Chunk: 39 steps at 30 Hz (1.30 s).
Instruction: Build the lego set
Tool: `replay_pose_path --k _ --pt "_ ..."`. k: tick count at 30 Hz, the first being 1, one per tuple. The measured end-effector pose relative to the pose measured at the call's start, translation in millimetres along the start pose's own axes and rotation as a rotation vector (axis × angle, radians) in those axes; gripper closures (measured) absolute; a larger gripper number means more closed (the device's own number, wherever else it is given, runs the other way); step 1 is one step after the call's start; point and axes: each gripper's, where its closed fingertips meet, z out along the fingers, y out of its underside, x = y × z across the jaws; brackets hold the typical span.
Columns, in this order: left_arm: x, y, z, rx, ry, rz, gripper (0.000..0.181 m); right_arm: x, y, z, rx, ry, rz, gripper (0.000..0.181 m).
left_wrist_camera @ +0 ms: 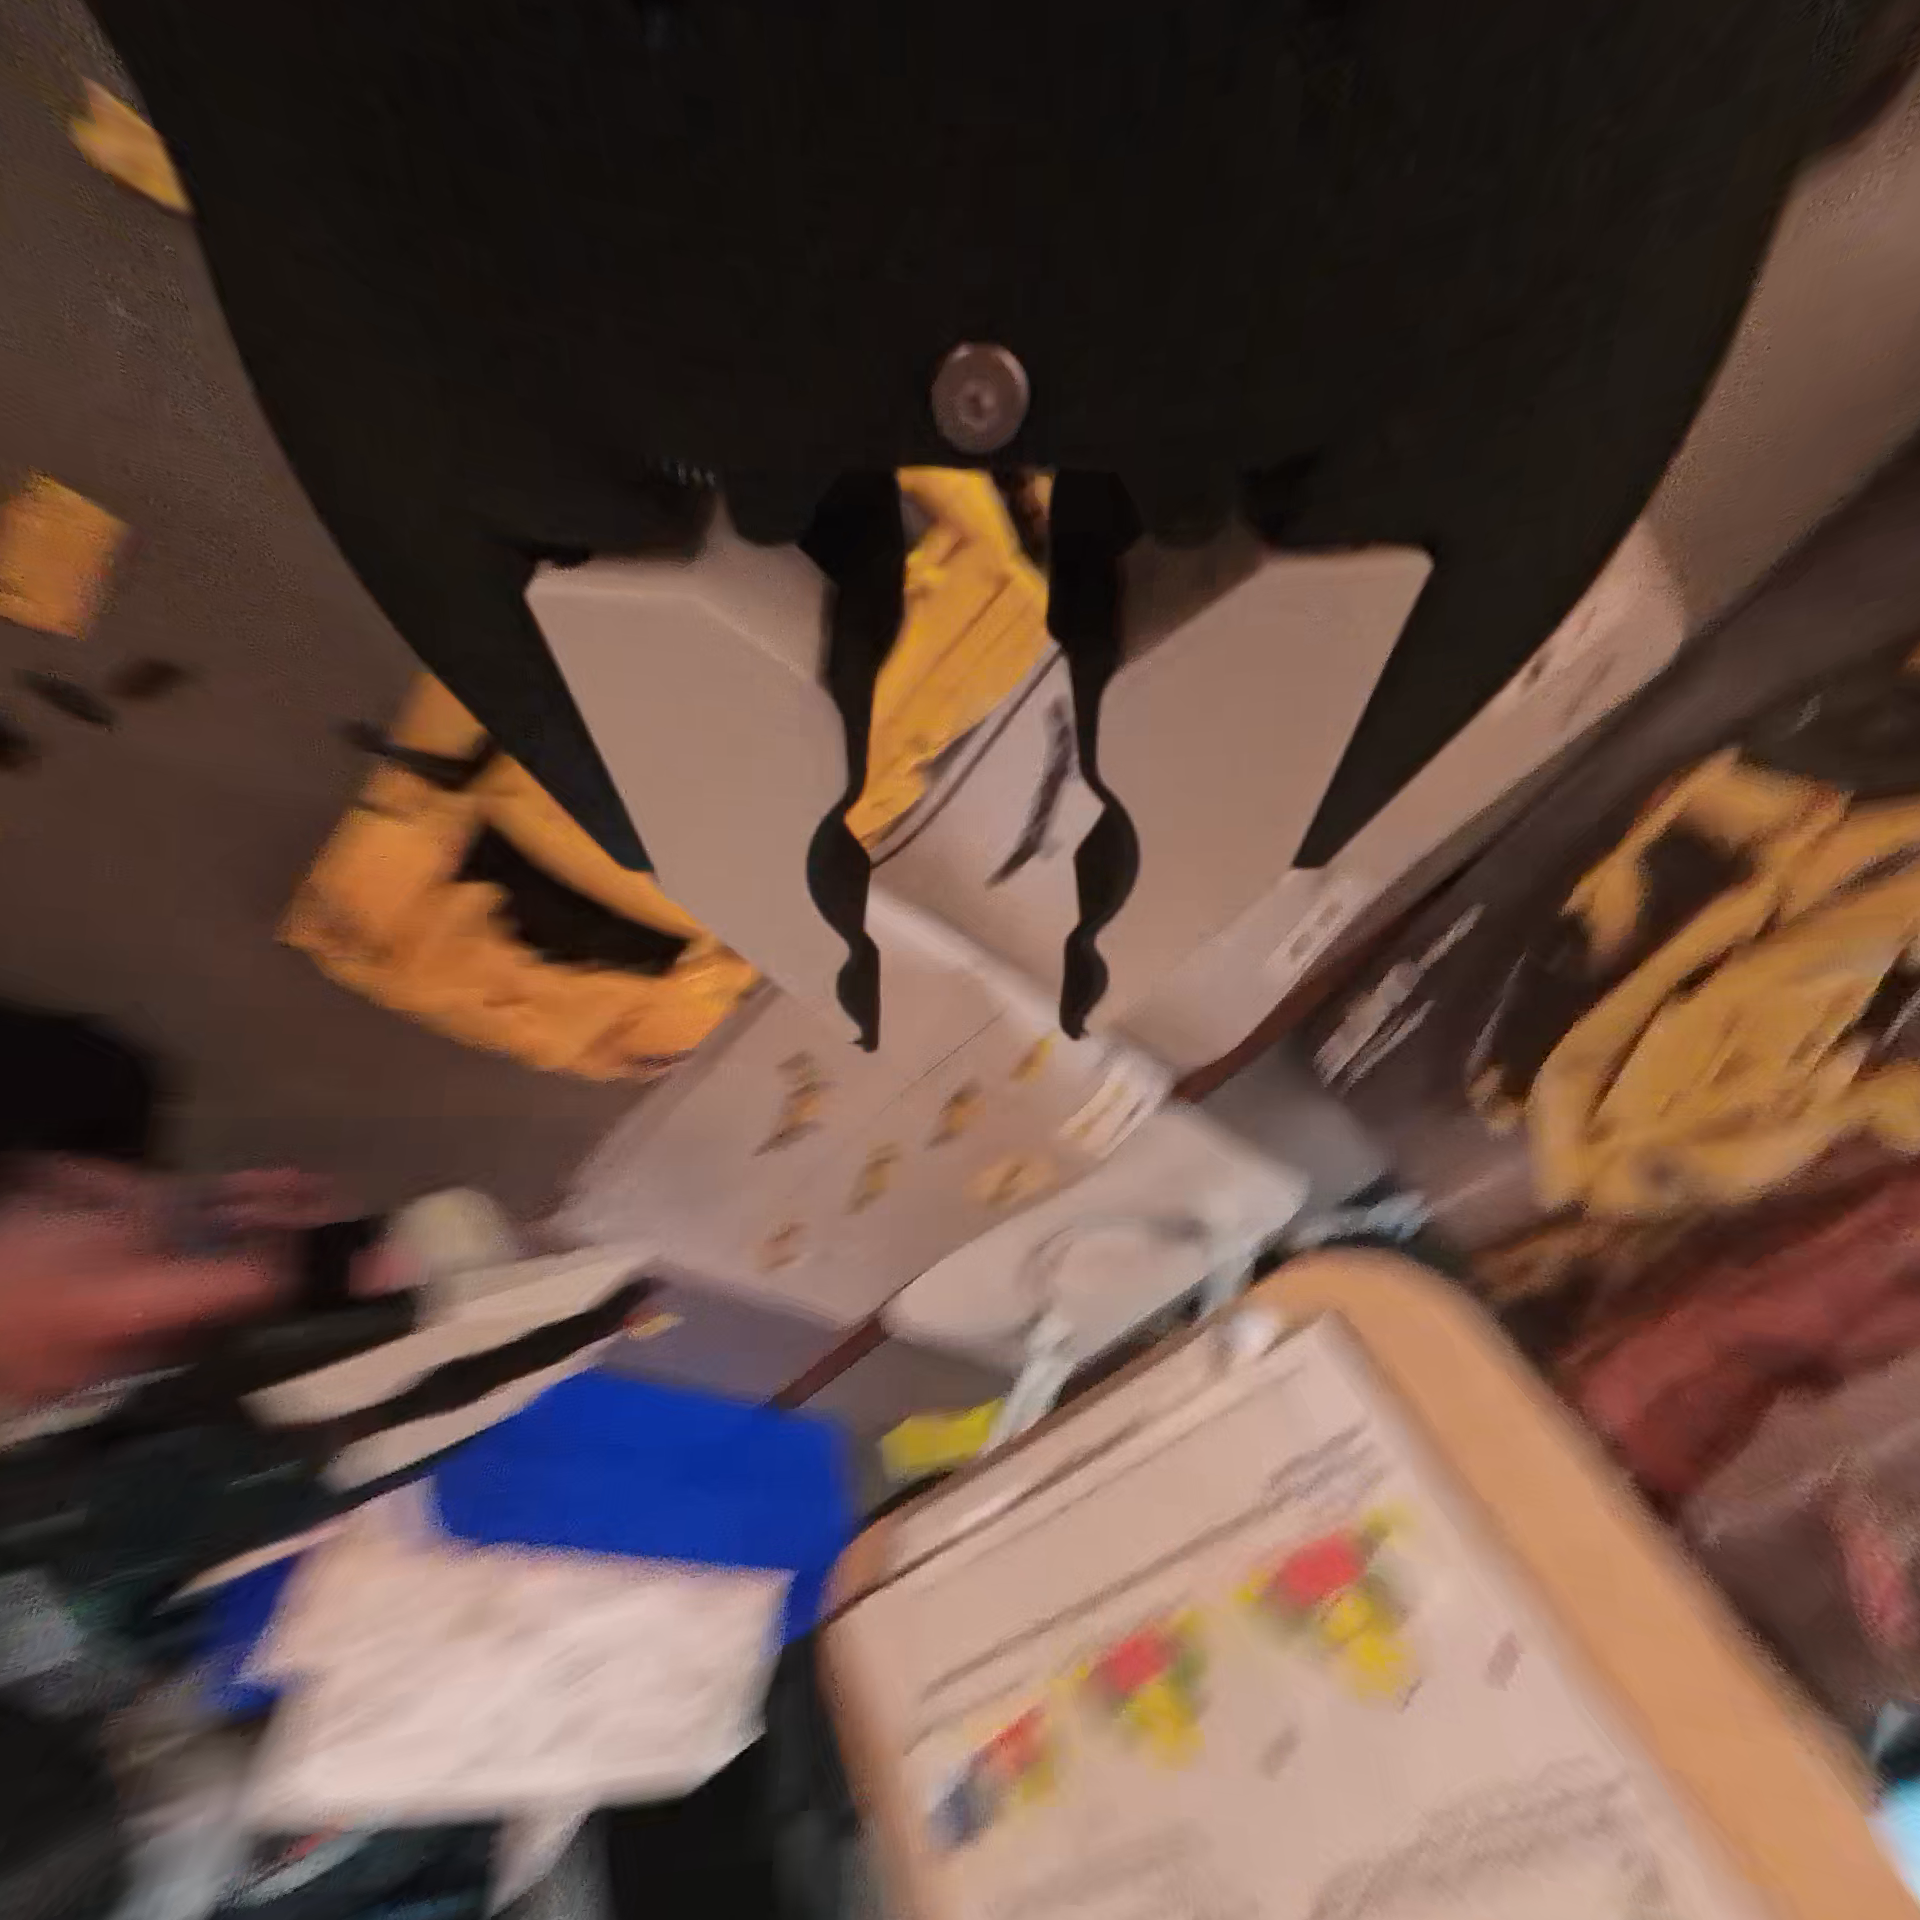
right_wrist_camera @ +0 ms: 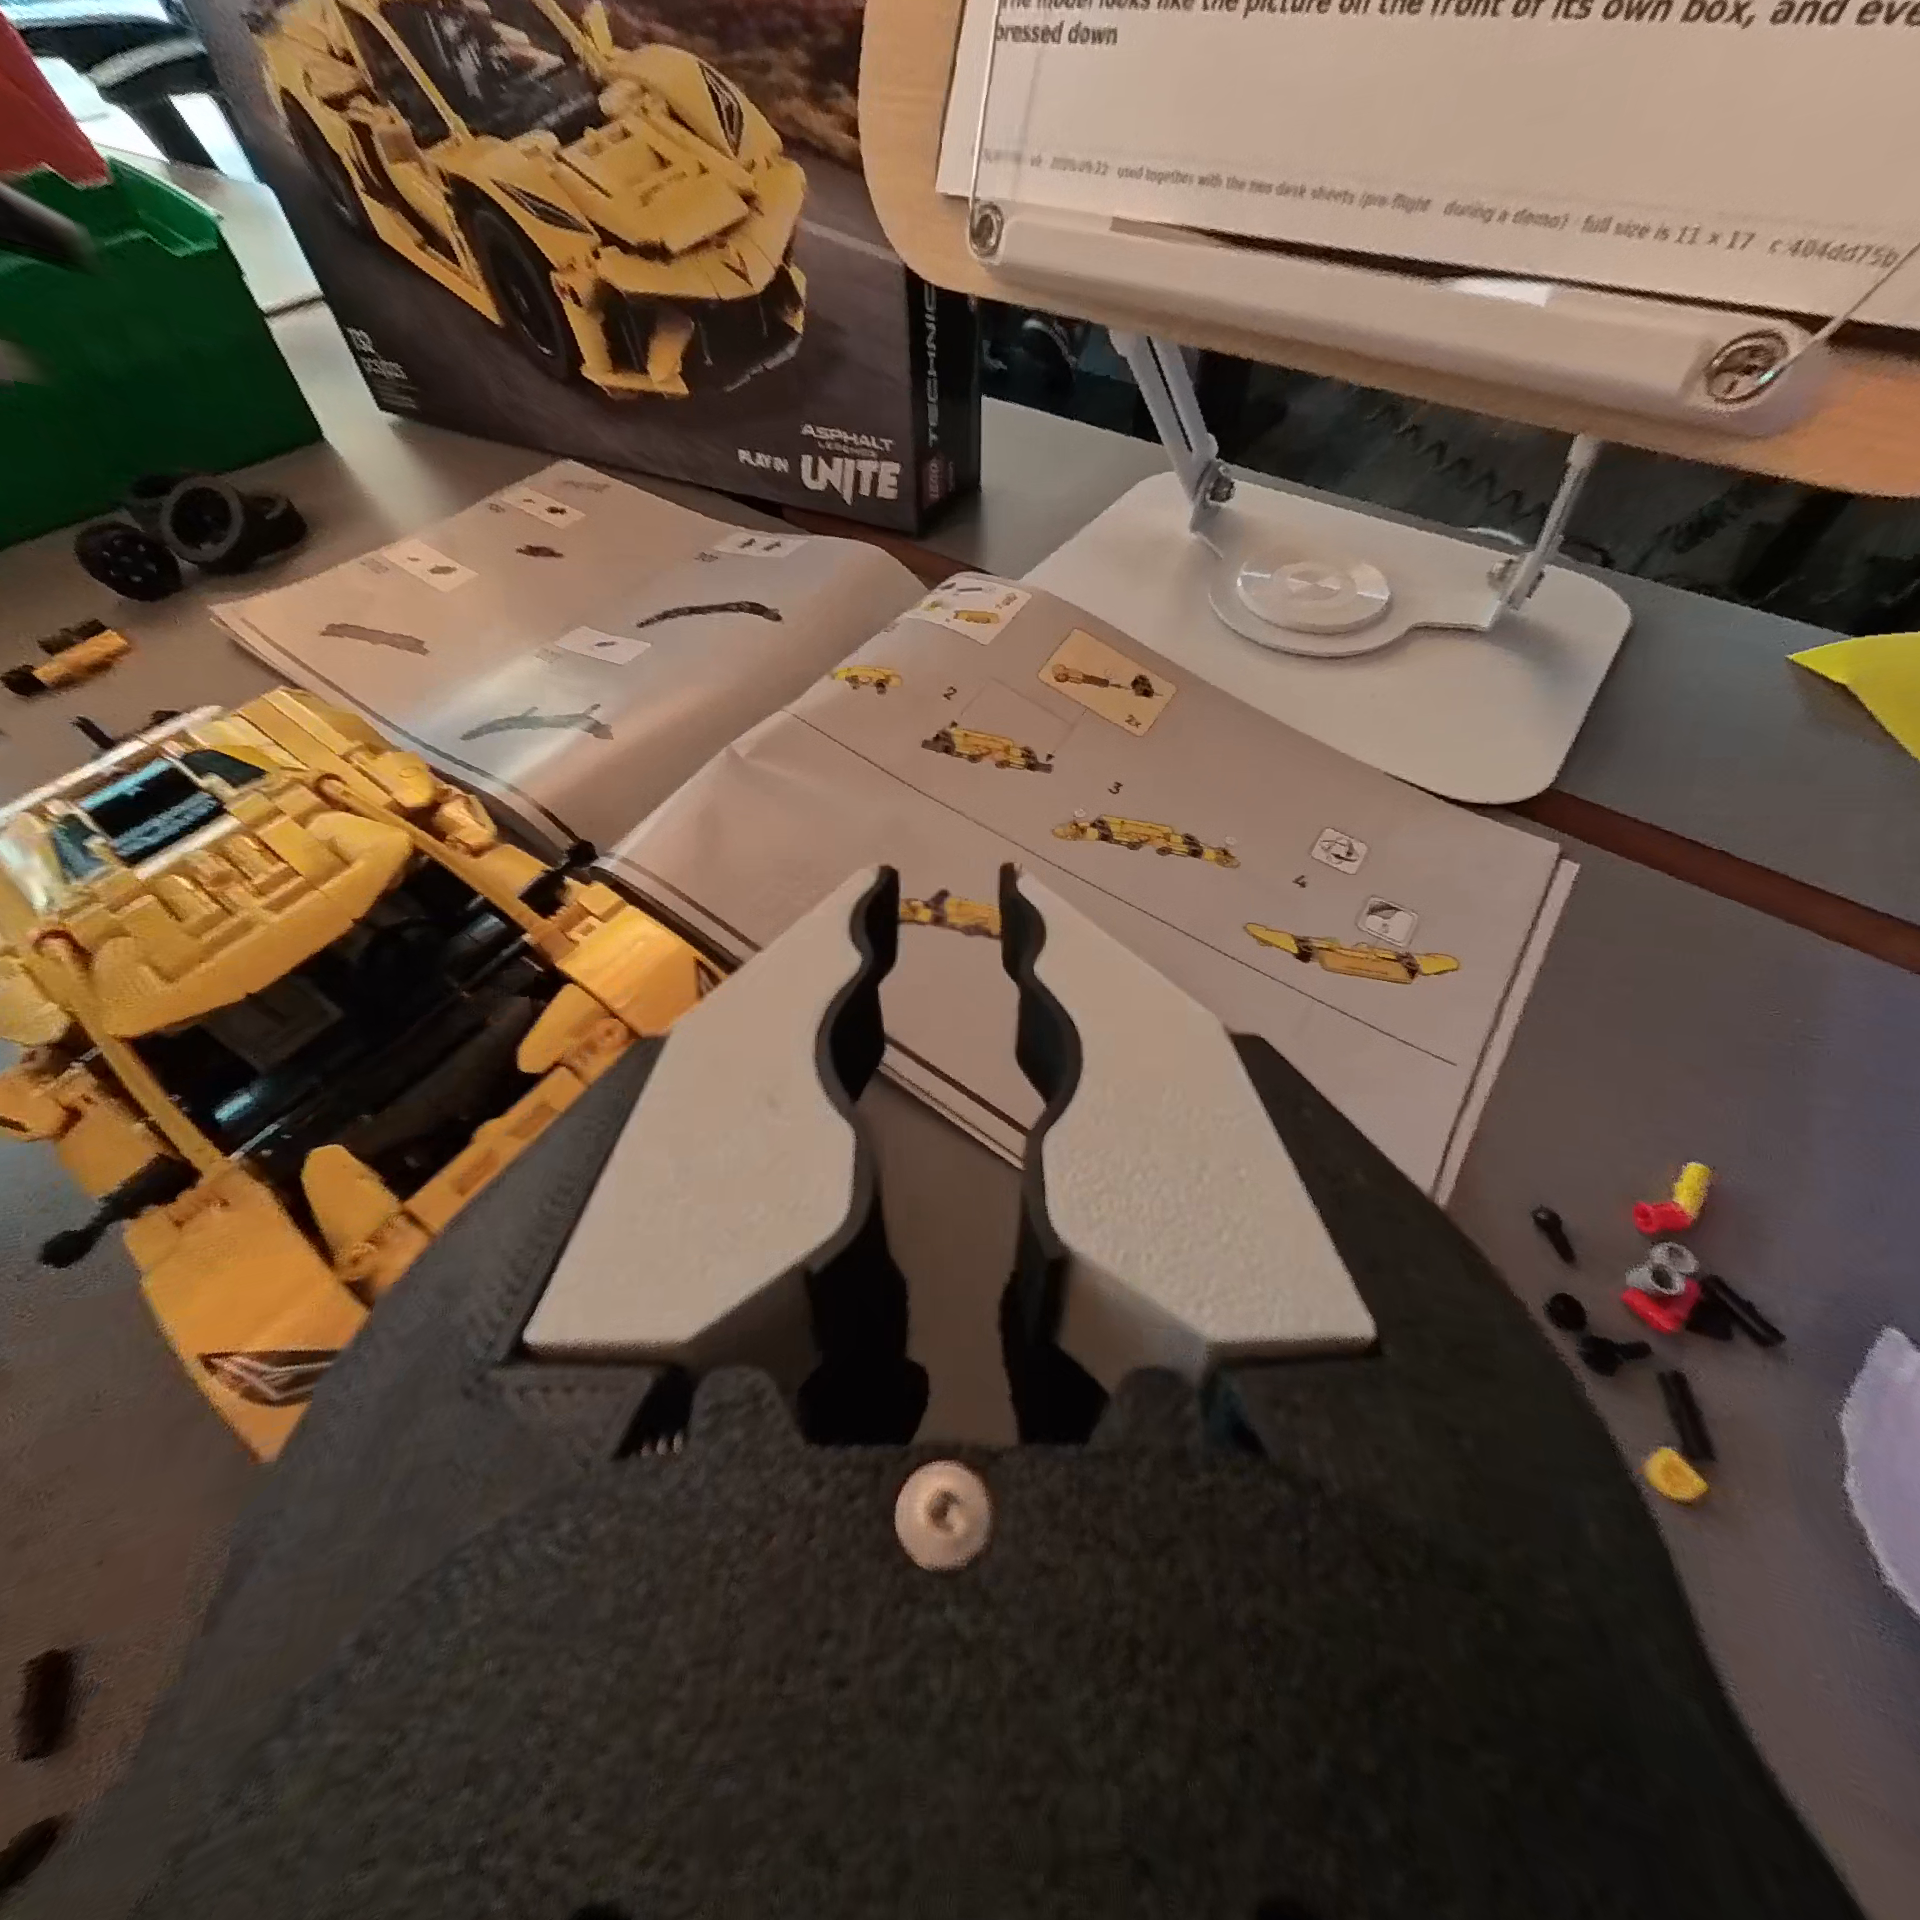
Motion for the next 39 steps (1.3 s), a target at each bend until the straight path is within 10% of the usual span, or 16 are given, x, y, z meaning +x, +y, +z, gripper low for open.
replay_pose_path --k 6,30,34,39 --pt "17 33 16 0.016 0.147 -0.395 0.161 7 14 0 -0.088 0.013 0.069 0.167" --pt "8 57 12 -0.041 0.109 -0.254 0.168 -1 18 -1 -0.140 0.047 -0.076 0.163" --pt "11 54 9 -0.031 0.126 -0.274 0.168 -79 -3 -46 -0.119 -0.161 -0.258 0.158" --pt "17 44 5 0.003 0.146 -0.265 0.168 -194 71 -100 -0.307 -0.551 -0.363 0.168"
